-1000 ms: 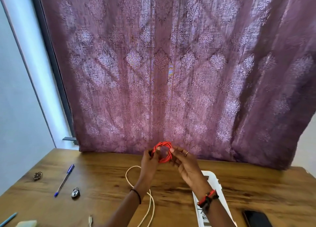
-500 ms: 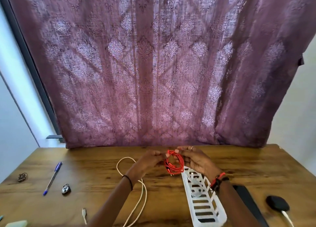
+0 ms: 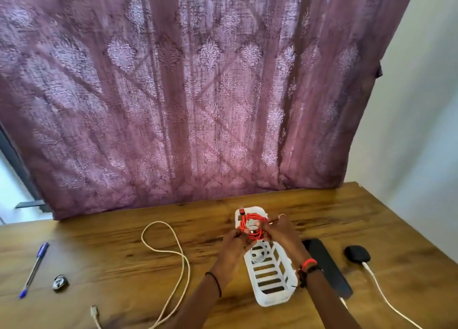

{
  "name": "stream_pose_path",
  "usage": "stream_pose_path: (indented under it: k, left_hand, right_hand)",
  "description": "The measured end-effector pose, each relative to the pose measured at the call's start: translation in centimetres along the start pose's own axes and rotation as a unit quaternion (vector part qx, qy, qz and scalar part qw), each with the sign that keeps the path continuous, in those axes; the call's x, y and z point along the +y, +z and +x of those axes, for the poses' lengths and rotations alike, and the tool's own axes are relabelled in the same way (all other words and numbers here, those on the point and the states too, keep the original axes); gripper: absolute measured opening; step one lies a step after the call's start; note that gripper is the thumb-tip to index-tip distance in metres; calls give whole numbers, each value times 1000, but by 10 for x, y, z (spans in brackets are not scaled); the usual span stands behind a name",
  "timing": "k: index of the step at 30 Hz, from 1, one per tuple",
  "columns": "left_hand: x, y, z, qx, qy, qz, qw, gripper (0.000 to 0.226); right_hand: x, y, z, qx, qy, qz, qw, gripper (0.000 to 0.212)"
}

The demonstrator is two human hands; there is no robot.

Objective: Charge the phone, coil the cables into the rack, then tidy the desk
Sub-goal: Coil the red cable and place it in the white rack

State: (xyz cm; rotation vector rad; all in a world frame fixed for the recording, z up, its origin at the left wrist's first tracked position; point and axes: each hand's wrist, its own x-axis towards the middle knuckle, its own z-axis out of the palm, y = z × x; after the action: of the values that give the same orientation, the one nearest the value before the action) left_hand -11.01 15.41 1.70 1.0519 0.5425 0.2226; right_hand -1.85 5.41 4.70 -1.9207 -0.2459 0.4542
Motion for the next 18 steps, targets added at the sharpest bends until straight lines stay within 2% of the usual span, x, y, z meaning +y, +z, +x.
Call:
stream_pose_path:
  k: [5,8,12,15,18]
  left_hand:
    - [-17,5,-3,-16,-20,31,999,12]
    - [-23,0,-4,-40,-11,112,993,10]
    - [-19,-6,-2,-78,-14,241,967,9]
    - [-14,-13,1,-54,11,355,933,10]
    - [-14,-18,-2,-17,14,380,925,21]
  right_hand:
    - [12,-11,-4,8,22,-50,998,25]
    - [15,-14,-11,-5,29,-106,994,13]
    - [23,-17,-9,1,2,-178,984,22]
    - [18,-15,-16,0,-32,-223,974,13]
    - [11,-13,-27,0,-58,-249,967,9]
